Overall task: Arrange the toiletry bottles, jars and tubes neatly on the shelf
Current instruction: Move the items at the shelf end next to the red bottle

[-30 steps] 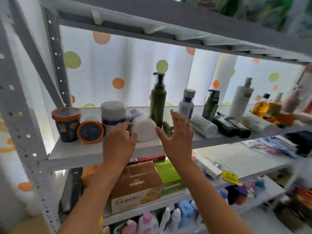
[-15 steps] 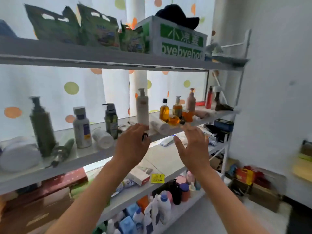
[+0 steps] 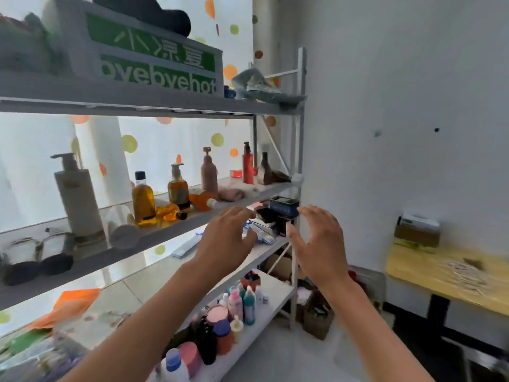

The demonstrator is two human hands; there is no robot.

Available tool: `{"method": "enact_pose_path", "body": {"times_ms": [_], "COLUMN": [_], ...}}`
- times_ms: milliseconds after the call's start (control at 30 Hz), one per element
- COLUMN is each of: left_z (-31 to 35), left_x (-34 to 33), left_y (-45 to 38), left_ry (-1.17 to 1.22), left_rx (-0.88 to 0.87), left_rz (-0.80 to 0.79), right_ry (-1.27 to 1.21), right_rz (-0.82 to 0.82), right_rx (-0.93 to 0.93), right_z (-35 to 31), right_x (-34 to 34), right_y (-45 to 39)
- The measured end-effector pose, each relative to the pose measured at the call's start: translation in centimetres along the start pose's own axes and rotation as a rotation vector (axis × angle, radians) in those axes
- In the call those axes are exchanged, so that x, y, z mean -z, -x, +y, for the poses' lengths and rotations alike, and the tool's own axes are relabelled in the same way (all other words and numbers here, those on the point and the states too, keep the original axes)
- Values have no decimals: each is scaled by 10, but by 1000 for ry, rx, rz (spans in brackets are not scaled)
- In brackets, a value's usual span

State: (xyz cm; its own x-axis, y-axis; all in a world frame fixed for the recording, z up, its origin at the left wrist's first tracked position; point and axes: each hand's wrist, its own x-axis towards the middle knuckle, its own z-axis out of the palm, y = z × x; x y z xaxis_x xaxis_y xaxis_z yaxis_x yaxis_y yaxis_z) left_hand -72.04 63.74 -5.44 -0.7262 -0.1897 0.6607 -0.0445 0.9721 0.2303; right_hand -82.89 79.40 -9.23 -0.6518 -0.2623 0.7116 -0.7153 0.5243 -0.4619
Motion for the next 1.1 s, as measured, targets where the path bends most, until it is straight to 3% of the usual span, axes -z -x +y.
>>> {"method": "enact_pose_path", "body": {"times_ms": [733, 1100], "left_z": [-58, -55], "left_x": [-299, -416], "left_y": [-306, -440], "left_ry": [154, 4], "left_rx": [74, 129], "left_rz": [0, 43], "right_ry": [-26, -193], "right_rz": [-127, -120], "right_rx": [82, 216], "right_z": [250, 376], "right_x": [-151, -213], "right_y": [-288, -445]}}
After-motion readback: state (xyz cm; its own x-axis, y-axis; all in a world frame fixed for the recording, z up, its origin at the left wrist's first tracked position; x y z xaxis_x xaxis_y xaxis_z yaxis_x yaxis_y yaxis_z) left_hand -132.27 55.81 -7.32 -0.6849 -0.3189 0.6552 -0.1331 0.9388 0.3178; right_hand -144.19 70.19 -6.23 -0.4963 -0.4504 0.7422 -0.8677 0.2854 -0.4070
